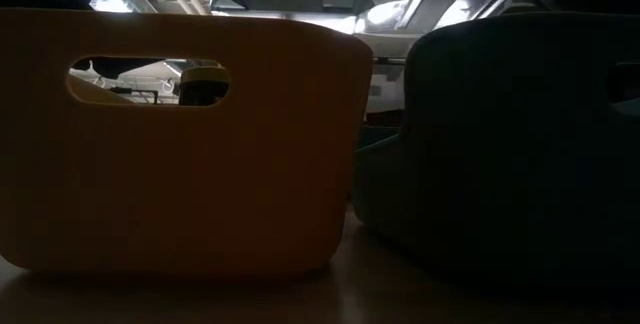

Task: Sort spices by type
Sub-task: Return to Home Position

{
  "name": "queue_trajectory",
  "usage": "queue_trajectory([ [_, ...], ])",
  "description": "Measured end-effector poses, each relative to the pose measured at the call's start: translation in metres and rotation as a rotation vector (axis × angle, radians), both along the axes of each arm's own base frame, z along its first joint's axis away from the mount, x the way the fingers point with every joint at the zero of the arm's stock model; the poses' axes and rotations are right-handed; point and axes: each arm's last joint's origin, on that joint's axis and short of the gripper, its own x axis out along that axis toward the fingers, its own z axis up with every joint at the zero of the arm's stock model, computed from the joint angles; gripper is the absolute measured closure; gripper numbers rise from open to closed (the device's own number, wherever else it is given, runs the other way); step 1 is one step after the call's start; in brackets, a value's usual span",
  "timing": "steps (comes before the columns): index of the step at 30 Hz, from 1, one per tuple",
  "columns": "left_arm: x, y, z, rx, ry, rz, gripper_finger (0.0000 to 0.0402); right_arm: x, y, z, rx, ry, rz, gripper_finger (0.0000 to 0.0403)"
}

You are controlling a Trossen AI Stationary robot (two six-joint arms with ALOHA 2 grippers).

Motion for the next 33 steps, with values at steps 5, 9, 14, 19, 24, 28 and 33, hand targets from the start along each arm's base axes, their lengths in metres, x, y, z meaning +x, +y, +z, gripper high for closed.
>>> queue_trajectory([
  [5, 0.000, 0.000, 0.000, 0.000, 0.000, 0.000, 0.0164, -0.013, 0.001, 0.009, -0.005, -0.152, -0.004, 0.0281],
  [9, 0.000, 0.000, 0.000, 0.000, -0.001, 0.000, 0.0164, -0.022, 0.001, 0.017, -0.012, -0.246, -0.003, 0.0281],
  [14, 0.000, 0.000, 0.000, 0.000, -0.001, 0.000, 0.0164, -0.028, 0.002, 0.022, -0.019, -0.311, 0.001, 0.0281],
  [19, 0.000, 0.000, 0.000, 0.000, 0.000, 0.000, 0.0164, -0.027, 0.003, 0.027, -0.048, -0.360, 0.060, 0.0281],
  [24, 0.000, 0.000, 0.000, 0.000, 0.000, 0.000, 0.0164, -0.025, 0.004, 0.034, -0.086, -0.423, 0.137, 0.0281],
  [28, 0.000, 0.000, 0.000, 0.000, 0.000, 0.000, 0.0164, -0.025, 0.005, 0.036, -0.130, -0.432, 0.182, 0.0281],
  [33, 0.000, 0.000, 0.000, 0.000, 0.000, 0.000, 0.0164, -0.021, 0.006, 0.022, -0.128, -0.440, 0.214, 0.0281],
])
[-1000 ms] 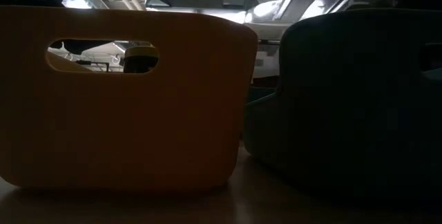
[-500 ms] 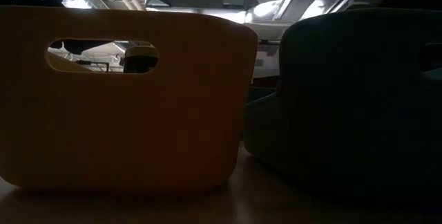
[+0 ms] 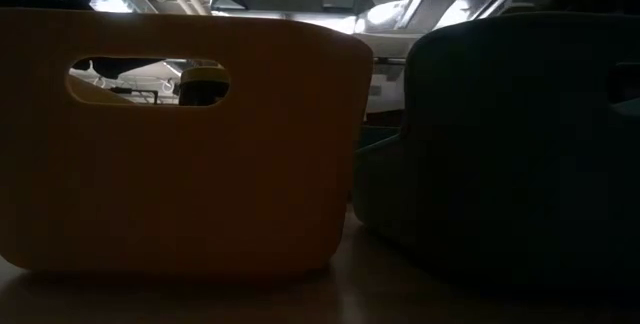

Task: Sort spices by type
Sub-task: Return to Home Position

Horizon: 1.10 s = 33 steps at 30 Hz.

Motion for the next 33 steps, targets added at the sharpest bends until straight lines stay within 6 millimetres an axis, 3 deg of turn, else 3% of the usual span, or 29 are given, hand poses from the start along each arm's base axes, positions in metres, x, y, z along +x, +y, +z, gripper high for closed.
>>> queue_trajectory([
  [5, 0.000, 0.000, 0.000, 0.000, 0.000, 0.000, 0.0164, 0.006, 0.000, -0.024, -0.001, -0.041, 0.005, 0.0281],
  [15, 0.000, 0.000, 0.000, 0.000, 0.000, 0.000, 0.0164, 0.009, 0.000, -0.044, 0.002, -0.053, 0.004, 0.0281],
  [33, 0.000, 0.000, 0.000, 0.000, 0.000, 0.000, 0.0164, 0.013, 0.000, -0.055, -0.023, 0.005, 0.021, 0.0281],
])
